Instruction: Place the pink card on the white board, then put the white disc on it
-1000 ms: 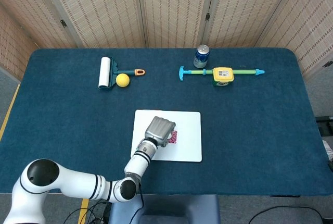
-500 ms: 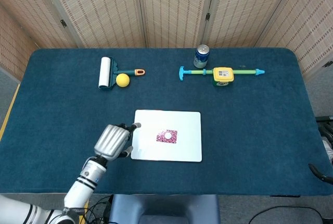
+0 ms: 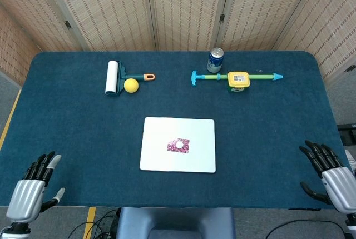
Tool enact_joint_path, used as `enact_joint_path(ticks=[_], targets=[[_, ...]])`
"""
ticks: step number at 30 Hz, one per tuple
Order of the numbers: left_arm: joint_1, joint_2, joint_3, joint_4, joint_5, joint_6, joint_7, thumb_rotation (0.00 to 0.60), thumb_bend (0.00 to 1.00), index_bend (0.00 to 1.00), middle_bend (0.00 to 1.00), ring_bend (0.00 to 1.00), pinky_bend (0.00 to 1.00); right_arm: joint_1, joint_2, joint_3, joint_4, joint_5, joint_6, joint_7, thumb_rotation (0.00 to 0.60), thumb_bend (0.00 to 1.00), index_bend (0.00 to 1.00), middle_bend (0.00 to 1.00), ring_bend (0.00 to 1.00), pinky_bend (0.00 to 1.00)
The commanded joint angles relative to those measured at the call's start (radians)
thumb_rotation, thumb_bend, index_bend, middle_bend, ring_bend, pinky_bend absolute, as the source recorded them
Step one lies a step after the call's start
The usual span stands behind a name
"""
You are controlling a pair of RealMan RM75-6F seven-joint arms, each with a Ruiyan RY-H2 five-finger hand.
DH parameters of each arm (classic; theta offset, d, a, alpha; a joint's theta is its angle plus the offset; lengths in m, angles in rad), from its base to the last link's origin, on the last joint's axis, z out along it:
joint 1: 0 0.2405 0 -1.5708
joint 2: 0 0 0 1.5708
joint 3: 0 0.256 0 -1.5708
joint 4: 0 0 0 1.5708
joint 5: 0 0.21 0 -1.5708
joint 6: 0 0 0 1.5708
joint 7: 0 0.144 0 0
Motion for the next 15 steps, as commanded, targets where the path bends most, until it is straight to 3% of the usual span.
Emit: enact_joint_path(ticks=[1,6,15], targets=[[0.043,0.022,-0.03,0.049,-0.001,0.008,-0.06,0.6,0.33,0.09,0.06,0.03,0.17,0.007,-0.015,-0.009,-0.039,-0.008,-0.024,-0.068,0.6,0.2,0.0,0.0,0.0,0.0],[0.059,0.055,-0.067,0.072,0.044,-0.01,-0.124,0.6,0.33,0.09,0.06,0.03,0.17,0.01,-0.019,-0.015,-0.055,-0.017,-0.025,-0.096,0.6,0.2,0.0,0.0,0.0,0.0],[0.106,0.069,-0.128,0.074,0.048,-0.049,-0.103,0.6,0.33,0.1,0.06,0.03,0.17,-0.01,-0.013,-0.024,-0.052,-0.041,0.036,-0.09,0.6,0.2,0.0,0.0,0.0,0.0]])
